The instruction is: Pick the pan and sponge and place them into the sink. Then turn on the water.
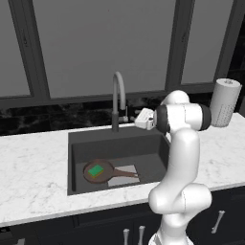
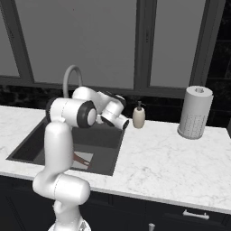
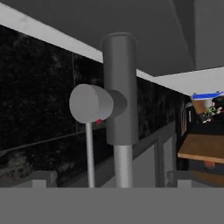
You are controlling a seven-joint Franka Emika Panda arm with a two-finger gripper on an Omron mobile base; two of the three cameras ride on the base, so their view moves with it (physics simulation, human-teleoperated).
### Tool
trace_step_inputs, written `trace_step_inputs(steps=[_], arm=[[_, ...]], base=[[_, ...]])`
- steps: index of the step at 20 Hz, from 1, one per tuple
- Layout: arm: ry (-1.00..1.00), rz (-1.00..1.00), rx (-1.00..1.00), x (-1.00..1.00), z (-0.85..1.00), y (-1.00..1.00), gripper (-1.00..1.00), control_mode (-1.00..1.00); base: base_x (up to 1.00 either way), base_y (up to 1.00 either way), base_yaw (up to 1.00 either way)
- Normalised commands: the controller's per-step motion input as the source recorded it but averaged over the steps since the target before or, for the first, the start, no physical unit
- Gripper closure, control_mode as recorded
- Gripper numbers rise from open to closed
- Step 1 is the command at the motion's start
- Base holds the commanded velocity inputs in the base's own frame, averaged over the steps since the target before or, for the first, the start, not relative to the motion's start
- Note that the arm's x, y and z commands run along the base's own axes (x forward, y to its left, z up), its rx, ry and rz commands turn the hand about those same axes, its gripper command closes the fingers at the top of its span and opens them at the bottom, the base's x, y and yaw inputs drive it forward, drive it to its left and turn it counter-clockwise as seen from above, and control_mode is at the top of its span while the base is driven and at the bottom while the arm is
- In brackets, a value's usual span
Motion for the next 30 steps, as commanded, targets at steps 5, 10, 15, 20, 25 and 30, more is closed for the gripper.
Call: trace_step_inputs(steps=[5, 10, 15, 20, 25, 30], arm=[[0.00, 0.00, 0.00, 0.33, 0.00, 0.00, -1.00, -1.00], [0.00, 0.00, 0.00, 0.07, 0.00, 0.16, -1.00, -1.00], [0.00, 0.00, 0.00, 0.00, 0.00, 0.25, -1.00, -1.00], [0.00, 0.00, 0.00, 0.14, 0.00, 0.09, -1.00, -1.00], [0.00, 0.00, 0.00, 0.24, 0.00, 0.00, -1.00, -1.00], [0.00, 0.00, 0.00, 0.26, 0.00, 0.00, -1.00, -1.00]], base=[[0.00, 0.00, 0.00], [0.00, 0.00, 0.00], [0.00, 0.00, 0.00], [0.00, 0.00, 0.00], [0.00, 0.00, 0.00], [0.00, 0.00, 0.00]])
